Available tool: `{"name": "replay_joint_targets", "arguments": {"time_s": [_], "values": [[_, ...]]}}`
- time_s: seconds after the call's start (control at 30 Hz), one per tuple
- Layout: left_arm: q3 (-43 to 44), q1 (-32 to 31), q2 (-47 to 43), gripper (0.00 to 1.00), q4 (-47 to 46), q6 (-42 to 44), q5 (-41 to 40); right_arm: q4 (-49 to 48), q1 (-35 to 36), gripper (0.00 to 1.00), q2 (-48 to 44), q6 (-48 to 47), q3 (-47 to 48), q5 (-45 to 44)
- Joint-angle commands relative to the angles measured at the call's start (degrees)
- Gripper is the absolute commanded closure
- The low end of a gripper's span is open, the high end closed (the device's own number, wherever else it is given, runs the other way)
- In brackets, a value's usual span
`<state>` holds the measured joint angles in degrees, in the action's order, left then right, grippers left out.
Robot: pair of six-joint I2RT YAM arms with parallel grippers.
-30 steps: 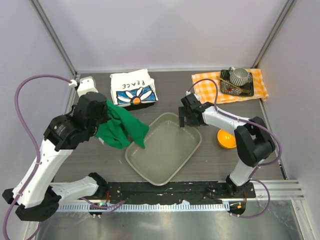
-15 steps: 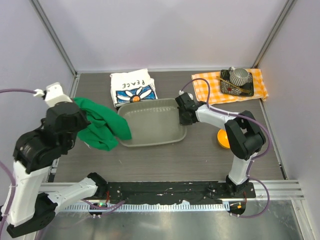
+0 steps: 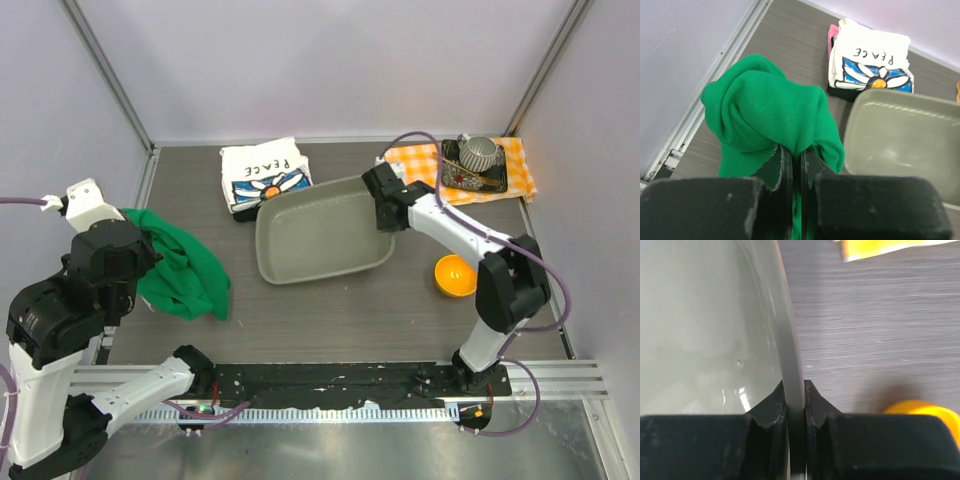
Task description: Fold and stack the t-shirts
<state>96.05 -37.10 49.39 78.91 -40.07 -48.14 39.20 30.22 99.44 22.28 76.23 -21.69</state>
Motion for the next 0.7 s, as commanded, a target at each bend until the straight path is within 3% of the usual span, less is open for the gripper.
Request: {"name": "replay_joint_targets", "arguments": {"time_s": [0.0,0.2,0.37,0.67], "values": [[-2.88,0.10,0.10,1.00,-3.67,0.35,-1.87,8.24,-2.80,0.99,-9.52,-1.28,8.30,-13.90],[-7.54,0.10,0.36,1.00,-6.75,0.96,0.06,14.14,-4.02,0.99,-14.18,-2.77,19.29,-16.71],[-10.35,0.10,0.71,1.00,-8.77,1.05,1.38,15.47,-9.89,0.99,-11.90,-3.74,25.81,-17.34],[-15.98,0.10,0.45,1.00,-11.41,-0.27,4.80,6.35,-18.44,0.99,-2.33,-1.45,28.27,-10.93]]}}
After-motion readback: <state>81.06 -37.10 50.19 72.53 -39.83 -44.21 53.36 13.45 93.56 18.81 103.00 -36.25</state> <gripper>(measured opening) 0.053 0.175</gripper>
